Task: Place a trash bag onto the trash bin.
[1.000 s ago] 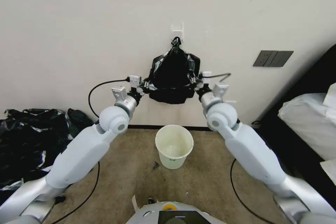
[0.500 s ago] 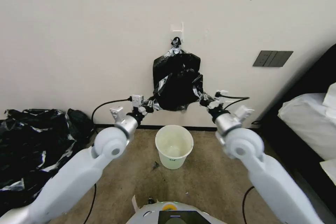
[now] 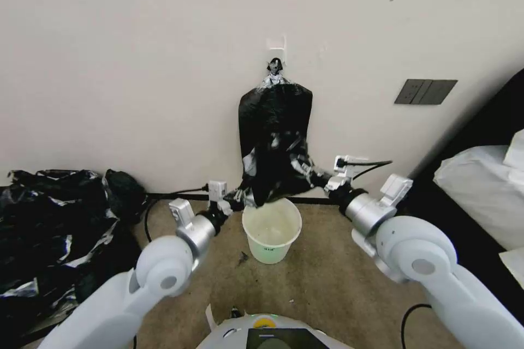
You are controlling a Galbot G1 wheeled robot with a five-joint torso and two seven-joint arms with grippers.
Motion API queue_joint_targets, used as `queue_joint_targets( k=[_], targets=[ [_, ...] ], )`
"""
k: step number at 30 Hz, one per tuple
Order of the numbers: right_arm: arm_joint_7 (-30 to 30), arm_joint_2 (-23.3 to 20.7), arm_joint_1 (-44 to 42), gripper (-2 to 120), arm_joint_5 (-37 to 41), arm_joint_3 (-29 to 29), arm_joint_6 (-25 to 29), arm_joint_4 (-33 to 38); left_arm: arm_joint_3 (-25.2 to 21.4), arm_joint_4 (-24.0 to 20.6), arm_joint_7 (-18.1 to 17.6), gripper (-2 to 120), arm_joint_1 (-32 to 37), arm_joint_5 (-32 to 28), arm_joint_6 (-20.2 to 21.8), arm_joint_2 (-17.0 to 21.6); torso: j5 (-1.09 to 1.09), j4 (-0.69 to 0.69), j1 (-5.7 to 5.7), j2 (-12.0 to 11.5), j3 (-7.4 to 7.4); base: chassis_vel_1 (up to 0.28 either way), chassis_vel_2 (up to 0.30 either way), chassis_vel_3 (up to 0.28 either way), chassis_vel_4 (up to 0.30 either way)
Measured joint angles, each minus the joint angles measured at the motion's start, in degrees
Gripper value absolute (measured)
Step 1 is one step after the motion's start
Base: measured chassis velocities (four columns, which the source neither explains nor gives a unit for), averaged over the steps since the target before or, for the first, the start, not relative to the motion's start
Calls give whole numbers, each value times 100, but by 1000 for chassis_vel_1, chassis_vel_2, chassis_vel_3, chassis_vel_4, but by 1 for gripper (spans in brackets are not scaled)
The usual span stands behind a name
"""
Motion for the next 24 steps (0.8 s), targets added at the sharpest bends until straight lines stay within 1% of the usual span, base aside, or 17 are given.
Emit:
queue_joint_targets(
  k=[2, 3, 5, 7, 8, 11, 12, 13, 15, 16, 17, 19, 24],
  targets=[
    [11, 168, -144, 0, 2, -160, 17, -86, -2, 69, 20, 0, 179, 221, -37, -39, 0, 0, 0, 0, 0, 0, 0, 0, 0],
    [11, 168, -144, 0, 2, -160, 17, -86, -2, 69, 20, 0, 179, 221, -37, -39, 0, 0, 0, 0, 0, 0, 0, 0, 0],
    [4, 315, -179, 0, -78, -299, 78, -230, -23, 154, 96, 0, 302, 418, -96, -68, 1, 0, 0, 0, 0, 0, 0, 0, 0],
    [-13, 491, -206, 0, -343, -473, 183, -480, -39, 314, 178, 0, 443, 616, -161, -135, 0, 2, 0, 0, 1, 0, 0, 0, 0],
    [-13, 491, -206, 0, -343, -473, 183, -480, -39, 314, 178, 0, 443, 616, -161, -135, 0, 2, 0, 0, 1, 0, 0, 0, 0],
    [-54, 680, -375, 0, -559, -600, 343, -756, -30, 547, 318, 0, 599, 873, -281, -232, 0, 1, 0, 0, 1, 0, 0, 0, 0],
    [-54, 680, -375, 0, -559, -600, 343, -756, -30, 547, 318, 0, 599, 873, -281, -232, 0, 1, 0, 0, 1, 0, 0, 0, 0],
    [-106, 725, -433, 0, -642, -625, 412, -808, -28, 573, 346, 0, 621, 940, -304, -248, 0, 1, 0, 0, 1, 0, 0, 0, 0],
    [-408, 1015, -675, 0, -1100, -783, 812, -1050, -32, 747, 456, 0, 629, 1358, -409, -292, 1, 0, 1, 0, 1, 0, 0, 0, 0],
    [-408, 1015, -675, 0, -1100, -783, 812, -1050, -32, 747, 456, 0, 629, 1358, -409, -292, 1, 0, 1, 0, 1, 0, 0, 0, 0],
    [-446, 1157, -706, 0, -1192, -826, 953, -1101, -50, 820, 486, 0, 589, 1450, -470, -283, 0, 0, 0, 0, 1, 0, 0, 0, 0],
    [-449, 1294, -718, 0, -1228, -845, 1067, -1107, -70, 857, 498, 0, 536, 1480, -506, -269, 1, 1, 0, 0, 1, 0, 0, 0, 0],
    [-399, 1397, -819, 0, -1302, -811, 1128, -1048, -38, 903, 521, 0, 455, 1541, -522, -310, 0, 1, 0, 0, 1, 0, 0, 0, 0]
  ],
)
